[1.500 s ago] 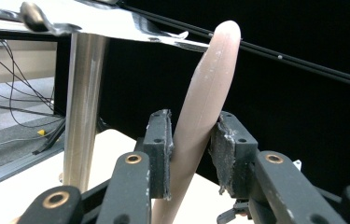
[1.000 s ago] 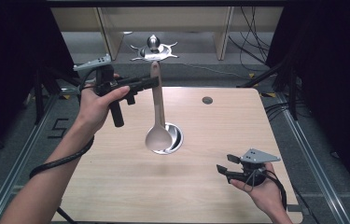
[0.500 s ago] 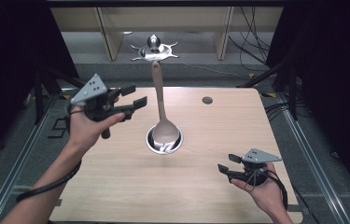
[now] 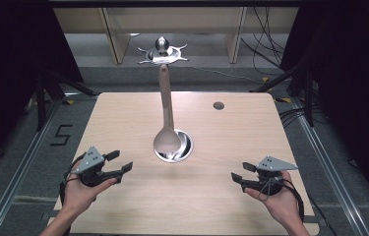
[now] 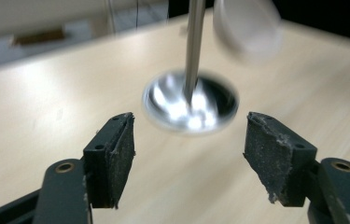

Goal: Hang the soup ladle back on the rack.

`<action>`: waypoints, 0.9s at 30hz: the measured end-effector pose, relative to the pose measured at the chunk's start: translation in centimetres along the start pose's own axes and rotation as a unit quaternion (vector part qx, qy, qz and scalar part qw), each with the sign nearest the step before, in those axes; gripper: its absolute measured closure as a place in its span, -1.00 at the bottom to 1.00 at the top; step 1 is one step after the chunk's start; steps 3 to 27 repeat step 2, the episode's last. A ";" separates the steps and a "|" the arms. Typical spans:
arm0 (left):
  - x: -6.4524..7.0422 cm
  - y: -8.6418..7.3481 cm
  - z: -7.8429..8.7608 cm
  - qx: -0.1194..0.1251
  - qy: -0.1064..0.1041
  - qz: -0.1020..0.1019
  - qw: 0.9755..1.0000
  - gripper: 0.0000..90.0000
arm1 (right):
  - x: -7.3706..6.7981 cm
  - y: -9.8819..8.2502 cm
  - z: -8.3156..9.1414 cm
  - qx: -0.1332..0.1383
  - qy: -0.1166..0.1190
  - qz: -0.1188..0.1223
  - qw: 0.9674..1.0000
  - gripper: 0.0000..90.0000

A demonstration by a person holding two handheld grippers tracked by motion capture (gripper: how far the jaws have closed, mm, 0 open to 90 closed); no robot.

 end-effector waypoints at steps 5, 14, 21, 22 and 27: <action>-0.1 -0.4 -0.1 -0.003 -0.006 0.030 1.000 -0.28 | 0.1 -0.1 0.0 0.001 -0.003 0.003 1.000 -0.14; -0.1 -0.4 -0.1 -0.003 -0.006 0.030 1.000 -0.28 | 0.1 -0.1 0.0 0.001 -0.003 0.003 1.000 -0.14; -0.1 -0.4 -0.1 -0.003 -0.006 0.030 1.000 -0.28 | 0.1 -0.1 0.0 0.001 -0.003 0.003 1.000 -0.14; -0.1 -0.4 -0.1 -0.003 -0.006 0.030 1.000 -0.28 | 0.1 -0.1 0.0 0.001 -0.003 0.003 1.000 -0.14; -0.1 -0.4 -0.1 -0.003 -0.006 0.030 1.000 -0.28 | 0.1 -0.1 0.0 0.001 -0.003 0.003 1.000 -0.14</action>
Point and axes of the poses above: each handheld gripper's, and its own axes: z roughly backward along the jaws, y roughly out of its top, x roughly to its right, the point moved 1 cm from there along -z, roughly forward along the jaws, and after that the axes turned 7 degrees about z, right-handed, at the moved point
